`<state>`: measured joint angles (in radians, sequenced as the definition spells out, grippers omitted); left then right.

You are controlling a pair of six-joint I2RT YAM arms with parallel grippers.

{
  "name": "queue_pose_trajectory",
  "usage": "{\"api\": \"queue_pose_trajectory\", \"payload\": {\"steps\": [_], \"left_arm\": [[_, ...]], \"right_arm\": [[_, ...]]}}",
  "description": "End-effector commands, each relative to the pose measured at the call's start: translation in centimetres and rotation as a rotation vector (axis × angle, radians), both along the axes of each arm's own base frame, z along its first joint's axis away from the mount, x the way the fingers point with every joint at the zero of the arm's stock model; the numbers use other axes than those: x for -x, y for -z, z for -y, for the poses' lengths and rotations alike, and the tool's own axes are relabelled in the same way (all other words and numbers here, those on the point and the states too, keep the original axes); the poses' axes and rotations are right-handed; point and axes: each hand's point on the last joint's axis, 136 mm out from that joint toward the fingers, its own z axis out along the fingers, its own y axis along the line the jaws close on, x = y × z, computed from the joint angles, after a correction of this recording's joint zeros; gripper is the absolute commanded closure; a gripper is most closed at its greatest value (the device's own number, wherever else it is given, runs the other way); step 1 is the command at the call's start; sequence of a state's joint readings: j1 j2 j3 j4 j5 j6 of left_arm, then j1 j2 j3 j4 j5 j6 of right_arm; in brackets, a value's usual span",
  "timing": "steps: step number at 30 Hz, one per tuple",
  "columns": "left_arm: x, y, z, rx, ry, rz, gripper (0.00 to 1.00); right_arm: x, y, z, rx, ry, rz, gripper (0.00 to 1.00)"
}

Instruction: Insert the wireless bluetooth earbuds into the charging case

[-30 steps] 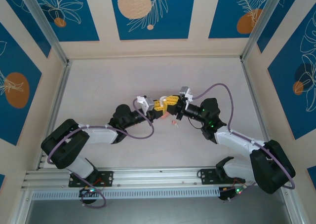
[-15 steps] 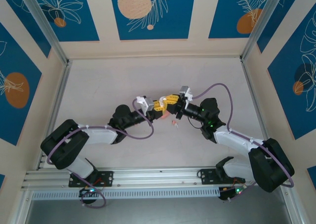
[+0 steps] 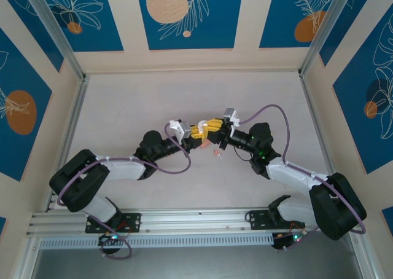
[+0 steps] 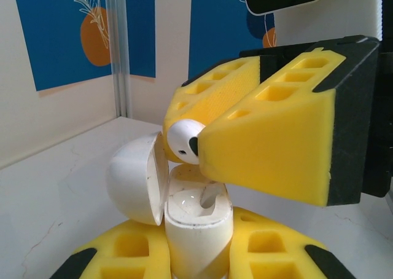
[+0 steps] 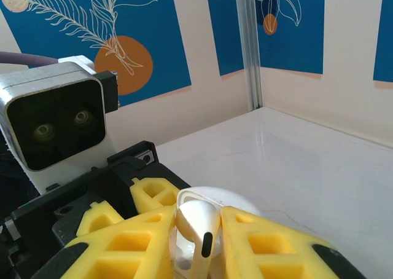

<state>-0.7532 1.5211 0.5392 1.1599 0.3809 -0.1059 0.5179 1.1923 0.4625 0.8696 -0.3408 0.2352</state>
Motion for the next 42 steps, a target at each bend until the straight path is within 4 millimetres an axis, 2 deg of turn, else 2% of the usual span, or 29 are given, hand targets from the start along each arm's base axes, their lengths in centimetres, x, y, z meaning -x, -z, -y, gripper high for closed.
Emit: {"api": "queue_pose_trajectory", "payload": {"steps": [1, 14, 26, 36, 39, 42], "left_arm": [[0.7, -3.9, -0.4, 0.096, -0.004, 0.089, 0.88], [0.7, -4.0, -0.3, 0.092, -0.002, 0.098, 0.87], [0.8, -3.2, -0.3, 0.068, -0.001, 0.095, 0.87], [0.7, -2.5, -0.4, 0.049, -0.008, 0.088, 0.87], [0.0, -1.8, -0.8, 0.038, -0.056, 0.063, 0.87], [-0.7, -0.9, -1.0, 0.006, -0.093, 0.035, 0.87]], "right_arm": [[0.9, 2.0, -0.2, 0.043, -0.03, -0.049, 0.74], [1.0, 2.0, -0.4, 0.05, -0.043, -0.058, 0.66], [1.0, -0.5, -0.5, 0.022, -0.063, -0.036, 0.56], [0.8, -1.4, -0.5, 0.013, -0.066, -0.037, 0.51], [0.0, -1.1, 0.0, 0.01, -0.028, -0.092, 0.51], [-1.2, -0.4, 0.8, 0.017, 0.024, -0.227, 0.51]]}}
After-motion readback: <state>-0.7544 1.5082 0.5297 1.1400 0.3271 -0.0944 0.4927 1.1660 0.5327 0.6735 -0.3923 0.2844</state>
